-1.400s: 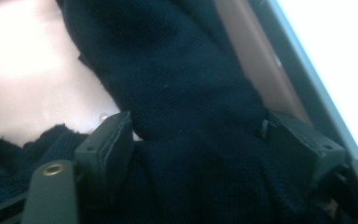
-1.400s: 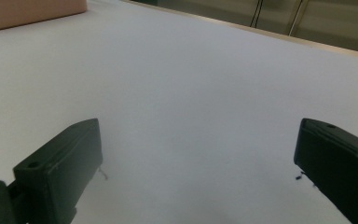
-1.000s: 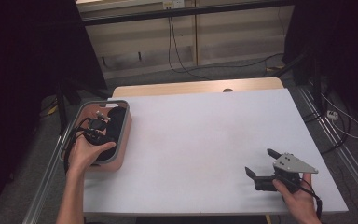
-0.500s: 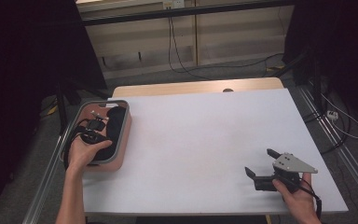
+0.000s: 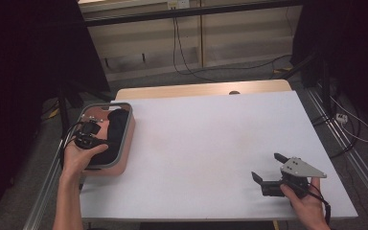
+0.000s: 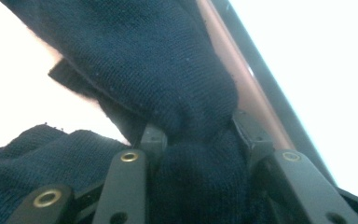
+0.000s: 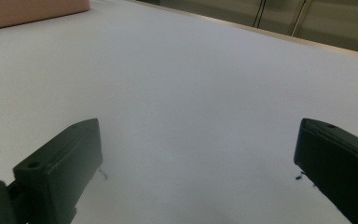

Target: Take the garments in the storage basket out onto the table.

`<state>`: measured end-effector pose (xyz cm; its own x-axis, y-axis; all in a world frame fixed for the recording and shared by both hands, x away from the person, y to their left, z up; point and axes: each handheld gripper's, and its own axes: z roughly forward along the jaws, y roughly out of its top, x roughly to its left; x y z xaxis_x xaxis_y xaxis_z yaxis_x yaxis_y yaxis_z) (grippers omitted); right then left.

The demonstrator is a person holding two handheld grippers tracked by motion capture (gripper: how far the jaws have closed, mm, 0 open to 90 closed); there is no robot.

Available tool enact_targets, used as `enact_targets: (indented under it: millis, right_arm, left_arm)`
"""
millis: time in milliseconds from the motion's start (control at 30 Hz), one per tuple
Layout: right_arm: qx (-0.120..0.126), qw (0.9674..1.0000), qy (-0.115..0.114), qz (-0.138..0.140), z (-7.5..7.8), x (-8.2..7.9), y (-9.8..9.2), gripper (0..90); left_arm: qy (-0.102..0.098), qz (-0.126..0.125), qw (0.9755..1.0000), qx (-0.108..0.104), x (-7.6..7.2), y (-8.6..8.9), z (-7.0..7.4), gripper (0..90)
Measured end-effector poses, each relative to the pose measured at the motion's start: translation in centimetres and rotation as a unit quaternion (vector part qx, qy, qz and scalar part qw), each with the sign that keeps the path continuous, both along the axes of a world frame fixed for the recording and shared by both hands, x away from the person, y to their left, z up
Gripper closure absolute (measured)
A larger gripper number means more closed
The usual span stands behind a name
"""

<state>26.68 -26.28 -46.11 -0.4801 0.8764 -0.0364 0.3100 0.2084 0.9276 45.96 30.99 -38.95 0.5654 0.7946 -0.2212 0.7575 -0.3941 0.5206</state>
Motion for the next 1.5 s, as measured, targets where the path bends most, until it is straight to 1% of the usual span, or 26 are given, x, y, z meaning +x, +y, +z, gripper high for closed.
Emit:
enact_targets:
  millis: [67,167,200,267,400,467,533,600,633,700,767,800,833,900,933,967,1033,1100,1133,1200,1267,1300,1333,1400,1467,1500]
  right_arm:
    - [0.000,1.0000,0.000,0.000,0.0,0.0,0.0,0.2]
    - [0.001,1.0000,0.000,-0.001,0.0,0.0,0.0,0.2]
    - [0.001,1.0000,0.000,0.000,0.0,0.1,0.0,0.2]
    - [0.003,1.0000,0.000,0.001,0.0,0.0,0.0,0.2]
    - [0.004,1.0000,0.000,0.001,0.0,0.0,0.0,0.2]
    - [0.004,1.0000,0.000,0.001,0.0,0.0,0.0,0.2]
    - [0.004,1.0000,0.000,0.001,0.0,0.1,0.0,0.2]
    - [0.004,1.0000,0.000,0.002,0.0,0.0,0.0,0.2]
    - [0.004,1.0000,0.000,0.001,0.0,0.0,0.0,0.2]
    - [0.005,1.0000,0.000,0.001,0.0,0.0,0.0,0.2]
    - [0.006,1.0000,-0.001,0.003,0.0,0.0,0.0,0.2]
    - [0.006,1.0000,-0.001,0.003,0.0,0.0,0.0,0.2]
    - [0.005,1.0000,-0.002,0.003,0.0,0.0,0.0,0.2]
    - [0.005,1.0000,-0.002,0.003,0.0,0.0,0.0,0.2]
    - [0.006,1.0000,-0.002,0.003,0.1,0.0,-0.1,0.2]
    - [0.006,1.0000,-0.003,0.003,0.1,0.0,-0.1,0.2]
    - [0.008,0.9999,-0.006,0.004,0.1,-0.1,0.0,0.1]
    - [0.008,0.9999,-0.006,0.005,0.1,-0.1,0.0,0.2]
    - [0.008,0.9999,-0.006,0.006,0.1,-0.1,0.0,0.2]
    - [0.008,0.9999,-0.005,0.005,0.1,-0.1,0.0,0.1]
    - [0.008,0.9999,-0.005,0.005,0.1,-0.1,0.0,0.2]
    - [0.007,0.9999,-0.006,0.005,0.1,-0.1,0.0,0.1]
    - [0.007,0.9999,-0.008,0.006,0.1,-0.1,0.0,0.1]
    - [0.009,0.9999,-0.009,0.006,0.2,-0.1,0.0,0.1]
    - [0.008,0.9999,-0.008,0.007,0.2,-0.1,0.0,0.1]
    - [0.008,0.9999,-0.008,0.006,0.2,-0.1,0.0,0.1]
  left_arm:
    - [-0.006,0.005,0.9999,-0.015,-0.2,0.3,0.3,63.7]
    - [-0.009,0.021,0.9988,-0.044,-0.4,0.7,0.7,63.7]
    - [-0.010,0.019,0.9984,-0.052,-0.5,0.9,0.8,63.8]
    - [-0.014,0.019,0.9971,-0.072,-0.5,1.3,0.9,64.0]
    - [-0.026,0.032,0.9931,-0.110,-0.7,2.1,1.2,64.8]
    - [-0.035,0.033,0.9920,-0.116,-0.9,2.3,1.5,65.1]
    - [-0.045,0.028,0.9912,-0.121,-1.0,2.3,1.8,65.2]
    - [-0.065,0.033,0.9897,-0.123,-1.2,2.4,2.1,65.5]
    - [-0.069,0.030,0.9896,-0.123,-1.2,2.4,2.3,65.6]
    - [-0.093,0.030,0.9870,-0.128,-1.5,2.4,2.6,65.8]
    - [-0.107,0.035,0.9847,-0.133,-1.7,2.5,2.9,65.8]
    - [-0.114,0.034,0.9844,-0.130,-1.8,2.5,3.1,65.9]
    - [-0.120,0.037,0.9839,-0.127,-1.9,2.5,3.2,65.9]
    - [-0.132,0.044,0.9811,-0.135,-2.1,2.5,3.4,66.0]
    - [-0.132,0.044,0.9811,-0.135,-2.1,2.5,3.4,65.9]
    - [-0.142,0.054,0.9784,-0.140,-2.2,2.6,3.7,65.9]
    - [-0.155,0.060,0.9756,-0.144,-2.5,2.7,3.9,65.9]
    - [-0.172,0.066,0.9713,-0.151,-2.7,2.7,4.2,65.9]
    - [-0.183,0.063,0.9700,-0.147,-2.8,2.7,4.4,66.0]
    - [-0.211,0.061,0.9660,-0.137,-3.2,2.4,4.8,66.0]
    - [-0.247,0.058,0.9599,-0.118,-3.6,2.0,5.3,66.0]
    - [-0.259,0.055,0.9570,-0.117,-3.8,1.9,5.5,66.0]
    - [-0.268,0.060,0.9537,-0.122,-4.0,1.8,5.7,66.1]
    - [-0.285,0.064,0.9482,-0.126,-4.3,1.9,6.1,66.1]
    - [-0.302,0.068,0.9415,-0.133,-4.6,1.9,6.4,66.1]
    - [-0.307,0.069,0.9397,-0.135,-4.8,2.0,6.5,66.1]
